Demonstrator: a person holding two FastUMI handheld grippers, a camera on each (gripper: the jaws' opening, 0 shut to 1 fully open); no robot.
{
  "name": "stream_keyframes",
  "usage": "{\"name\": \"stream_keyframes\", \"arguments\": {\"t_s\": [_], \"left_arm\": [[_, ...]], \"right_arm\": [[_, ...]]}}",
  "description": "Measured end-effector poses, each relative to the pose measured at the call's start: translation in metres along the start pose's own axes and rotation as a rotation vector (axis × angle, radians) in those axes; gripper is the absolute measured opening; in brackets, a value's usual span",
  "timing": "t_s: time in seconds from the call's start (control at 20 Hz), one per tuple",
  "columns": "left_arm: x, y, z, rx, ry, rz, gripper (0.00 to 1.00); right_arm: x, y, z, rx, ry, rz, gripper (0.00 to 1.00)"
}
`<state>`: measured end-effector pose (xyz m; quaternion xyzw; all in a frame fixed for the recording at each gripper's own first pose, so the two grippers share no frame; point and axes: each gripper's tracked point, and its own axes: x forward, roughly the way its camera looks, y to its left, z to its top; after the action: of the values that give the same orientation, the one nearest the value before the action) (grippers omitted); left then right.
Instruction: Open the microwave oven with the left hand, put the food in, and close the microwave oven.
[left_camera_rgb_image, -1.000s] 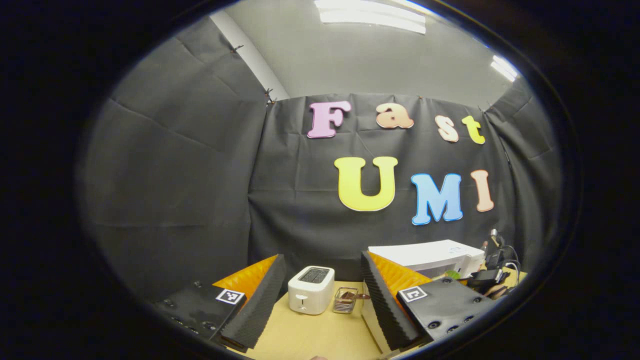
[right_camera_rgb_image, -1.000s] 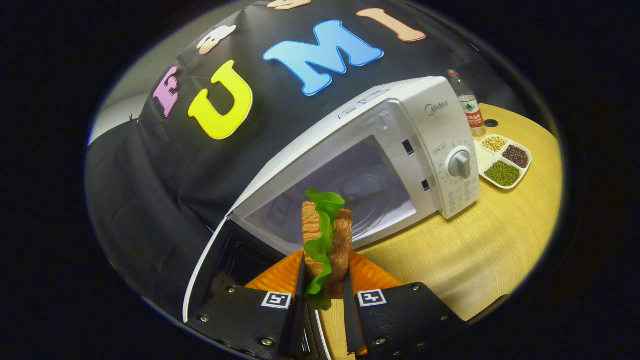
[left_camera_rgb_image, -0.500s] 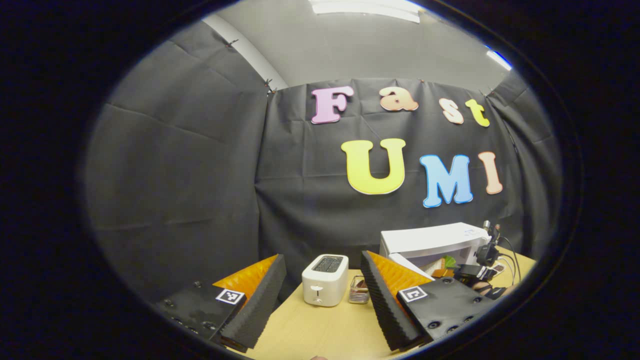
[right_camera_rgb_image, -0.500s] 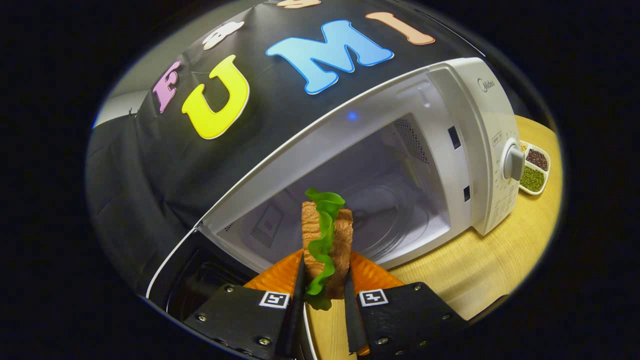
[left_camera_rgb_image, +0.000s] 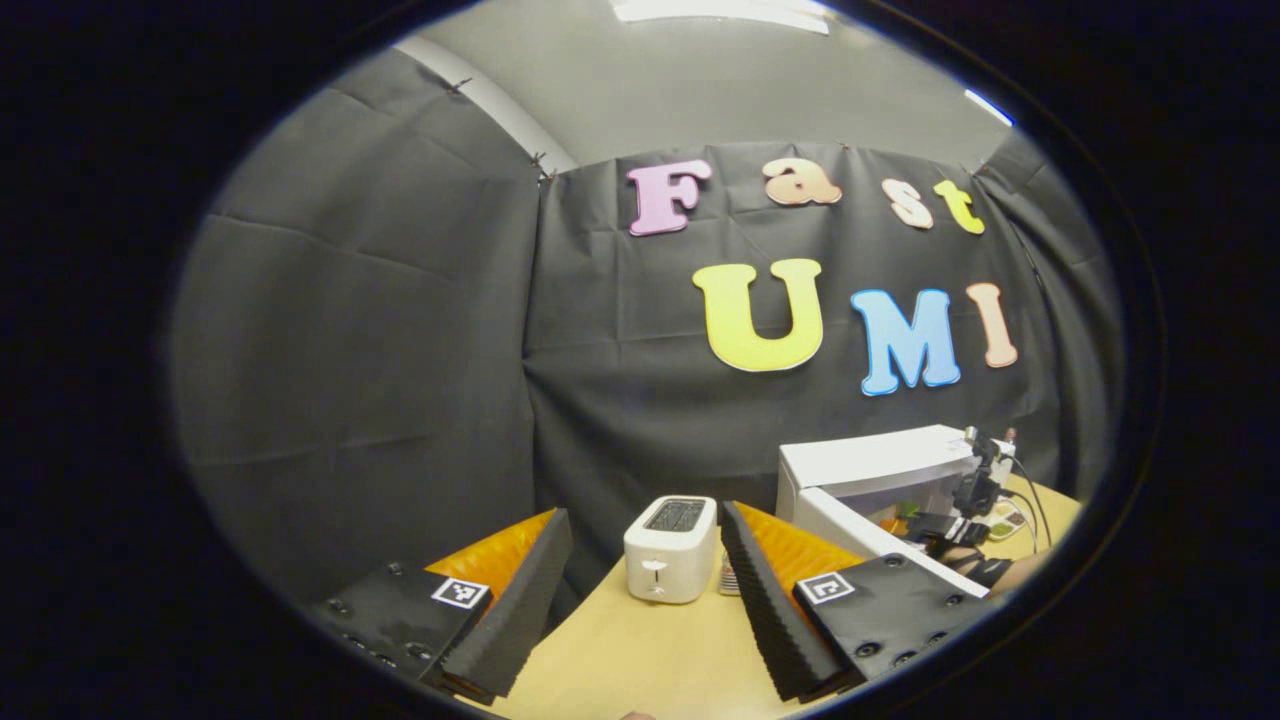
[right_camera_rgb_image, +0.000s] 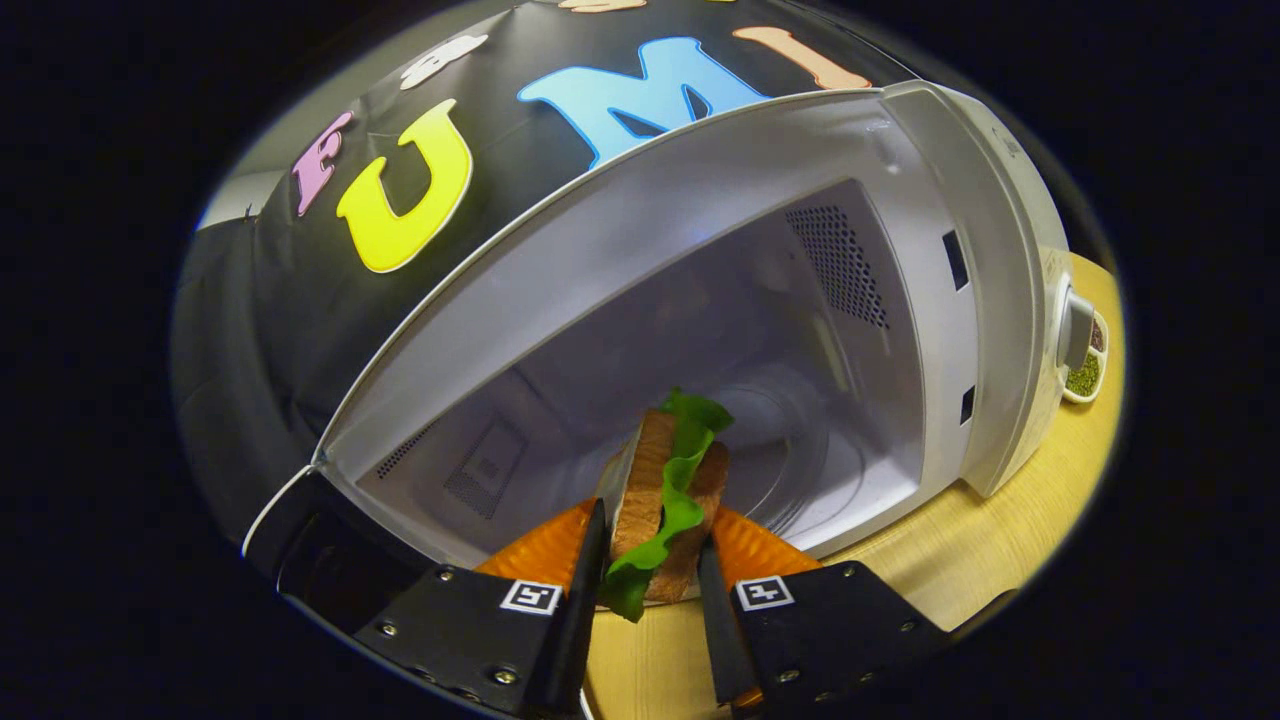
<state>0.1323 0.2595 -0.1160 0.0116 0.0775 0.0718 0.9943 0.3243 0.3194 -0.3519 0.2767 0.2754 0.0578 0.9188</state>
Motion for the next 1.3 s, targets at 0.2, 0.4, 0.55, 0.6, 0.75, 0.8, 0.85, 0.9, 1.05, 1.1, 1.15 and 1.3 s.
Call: {"name": "stream_keyframes", "arguments": {"t_s": [0.2,0.4,0.55,0.6,0.75,0.8,0.85,0.9,1.05,1.1,1.15,1.3], "left_arm": [[-0.004,-0.001,0.001,0.0,-0.005,0.005,0.98],[-0.01,-0.004,0.0,0.002,-0.008,0.006,0.98],[-0.016,-0.011,0.002,-0.005,-0.018,0.003,0.98],[-0.018,-0.015,0.004,-0.014,-0.024,0.001,0.98],[-0.023,-0.027,0.002,-0.039,-0.037,0.002,0.98],[-0.025,-0.03,0.002,-0.043,-0.038,0.004,0.98],[-0.028,-0.034,0.002,-0.048,-0.04,0.004,0.98],[-0.03,-0.038,0.003,-0.05,-0.042,0.003,0.98],[-0.034,-0.047,0.002,-0.031,-0.049,0.008,0.98],[-0.035,-0.049,0.002,-0.022,-0.049,0.014,0.98],[-0.037,-0.05,0.002,-0.016,-0.051,0.021,0.98],[-0.045,-0.057,0.004,-0.023,-0.056,0.04,0.98]], "right_arm": [[0.0,-0.023,0.006,-0.189,-0.017,-0.124,0.75],[-0.012,-0.03,0.031,-0.341,-0.076,-0.173,0.93],[-0.037,-0.019,0.049,-0.393,-0.114,-0.149,0.93],[-0.048,-0.014,0.055,-0.416,-0.127,-0.133,0.93],[-0.091,-0.002,0.075,-0.483,-0.17,-0.093,0.93],[-0.105,0.0,0.08,-0.495,-0.18,-0.08,0.93],[-0.119,0.001,0.087,-0.501,-0.194,-0.067,0.94],[-0.136,0.001,0.094,-0.512,-0.206,-0.055,0.96],[-0.18,-0.005,0.116,-0.523,-0.239,-0.032,0.97],[-0.194,-0.007,0.123,-0.525,-0.249,-0.025,0.97],[-0.21,-0.012,0.131,-0.53,-0.26,-0.023,0.97],[-0.255,-0.022,0.152,-0.54,-0.298,-0.015,0.97]]}}
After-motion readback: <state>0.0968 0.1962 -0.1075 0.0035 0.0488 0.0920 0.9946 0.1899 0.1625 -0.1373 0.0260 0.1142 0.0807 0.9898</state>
